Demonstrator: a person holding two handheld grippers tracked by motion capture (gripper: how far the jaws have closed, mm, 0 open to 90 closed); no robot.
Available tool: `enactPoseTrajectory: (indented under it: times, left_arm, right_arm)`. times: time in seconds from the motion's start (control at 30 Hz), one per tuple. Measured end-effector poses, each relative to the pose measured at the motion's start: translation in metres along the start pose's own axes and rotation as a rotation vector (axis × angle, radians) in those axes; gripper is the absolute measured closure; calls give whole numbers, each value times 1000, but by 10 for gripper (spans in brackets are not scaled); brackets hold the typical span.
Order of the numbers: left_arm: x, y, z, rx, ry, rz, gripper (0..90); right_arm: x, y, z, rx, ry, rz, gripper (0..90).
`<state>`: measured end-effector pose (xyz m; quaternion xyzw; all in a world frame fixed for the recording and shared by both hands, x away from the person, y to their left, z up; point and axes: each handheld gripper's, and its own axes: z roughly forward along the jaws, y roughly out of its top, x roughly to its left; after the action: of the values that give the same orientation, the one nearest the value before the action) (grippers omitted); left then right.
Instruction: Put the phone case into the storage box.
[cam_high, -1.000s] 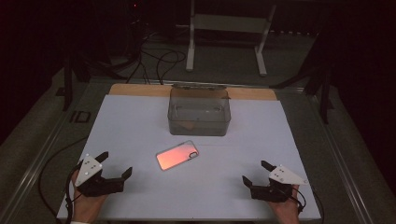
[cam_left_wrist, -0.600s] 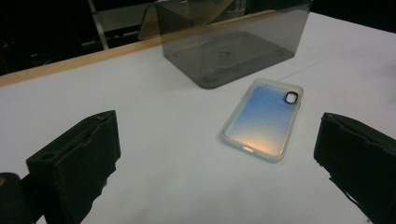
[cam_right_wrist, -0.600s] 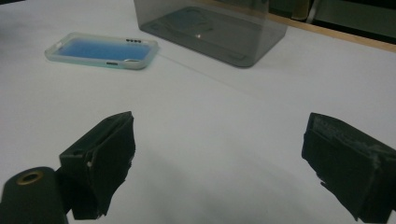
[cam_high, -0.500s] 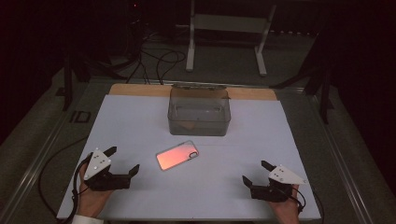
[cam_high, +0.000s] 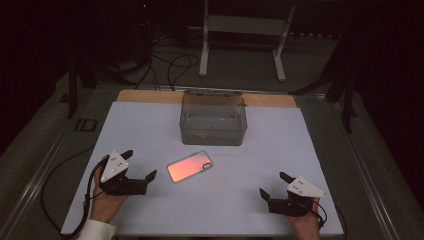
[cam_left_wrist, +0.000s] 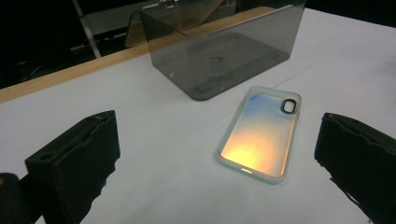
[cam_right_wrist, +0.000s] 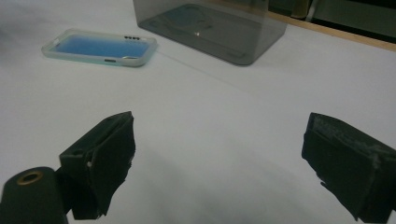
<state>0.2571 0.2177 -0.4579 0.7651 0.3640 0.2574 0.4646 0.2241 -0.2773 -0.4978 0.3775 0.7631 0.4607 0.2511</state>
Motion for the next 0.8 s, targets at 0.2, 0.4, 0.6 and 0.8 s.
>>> enactPoseTrajectory:
  times: [0.2, 0.4, 0.6, 0.8]
  left_arm:
    - [4, 5, 7, 12, -9, 6, 9]
    - [7, 11, 14, 28, -20, 20, 9]
    - [7, 15, 21, 44, -35, 33, 10]
    - [9, 18, 28, 51, -46, 40, 11]
  right_arm:
    - [0, 0, 0, 2, -1, -5, 98]
    - [0, 0, 1, 10, -4, -9, 98]
    - [1, 0, 2, 9, 0, -12, 98]
    - [1, 0, 1, 12, 1, -11, 98]
